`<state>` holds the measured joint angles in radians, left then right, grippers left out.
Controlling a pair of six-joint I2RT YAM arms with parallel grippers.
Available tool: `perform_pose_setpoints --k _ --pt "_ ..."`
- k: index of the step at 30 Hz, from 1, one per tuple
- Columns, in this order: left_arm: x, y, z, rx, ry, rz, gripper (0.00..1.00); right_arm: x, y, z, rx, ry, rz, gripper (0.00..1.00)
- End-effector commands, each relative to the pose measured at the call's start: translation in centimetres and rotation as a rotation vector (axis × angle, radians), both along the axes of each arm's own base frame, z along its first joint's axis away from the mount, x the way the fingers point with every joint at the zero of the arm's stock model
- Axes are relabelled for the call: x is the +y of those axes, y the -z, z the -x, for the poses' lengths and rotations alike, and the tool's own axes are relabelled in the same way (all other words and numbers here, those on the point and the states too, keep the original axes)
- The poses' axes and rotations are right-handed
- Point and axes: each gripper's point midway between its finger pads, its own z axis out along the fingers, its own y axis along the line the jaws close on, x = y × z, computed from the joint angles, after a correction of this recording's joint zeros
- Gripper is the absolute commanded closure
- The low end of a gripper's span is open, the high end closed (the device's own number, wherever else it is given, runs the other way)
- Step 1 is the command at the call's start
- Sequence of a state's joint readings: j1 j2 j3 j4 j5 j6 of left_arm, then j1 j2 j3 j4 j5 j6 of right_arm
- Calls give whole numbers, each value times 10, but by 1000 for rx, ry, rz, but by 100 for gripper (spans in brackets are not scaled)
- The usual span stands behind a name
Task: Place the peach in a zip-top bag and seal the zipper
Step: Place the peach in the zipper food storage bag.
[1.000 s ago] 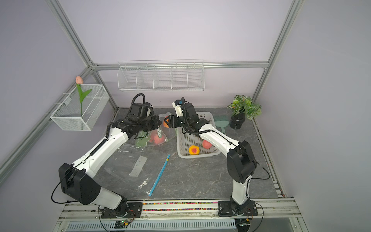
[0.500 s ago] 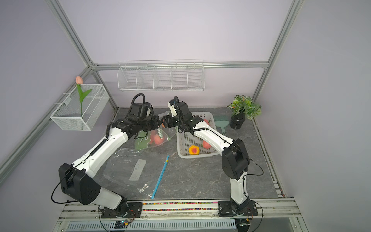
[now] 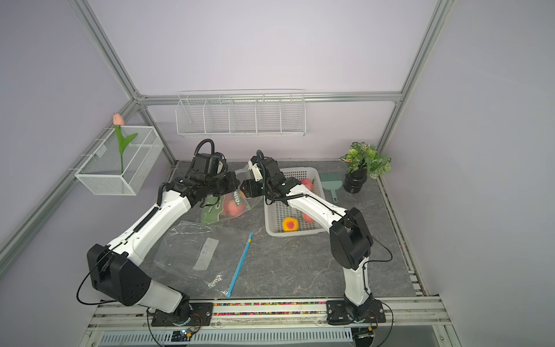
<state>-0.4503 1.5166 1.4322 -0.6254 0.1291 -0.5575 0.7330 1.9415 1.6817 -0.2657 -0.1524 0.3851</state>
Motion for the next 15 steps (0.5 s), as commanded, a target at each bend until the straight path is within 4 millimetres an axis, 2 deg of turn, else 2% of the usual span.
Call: perform_pose_setpoints --k 1,5,9,15 --pt "0 -1 -1 -7 -5 17 100 4 -4 -5 -17 24 -15 30" --pt "-1 -1 -1 -6 0 19 100 7 -6 -16 -30 52 -14 28" --pt "0 0 -1 -2 -2 12 100 7 -8 -26 -34 100 -17 12" --pt "2 -2 -2 -13 -3 -1 100 2 -32 -21 -88 88 -38 7"
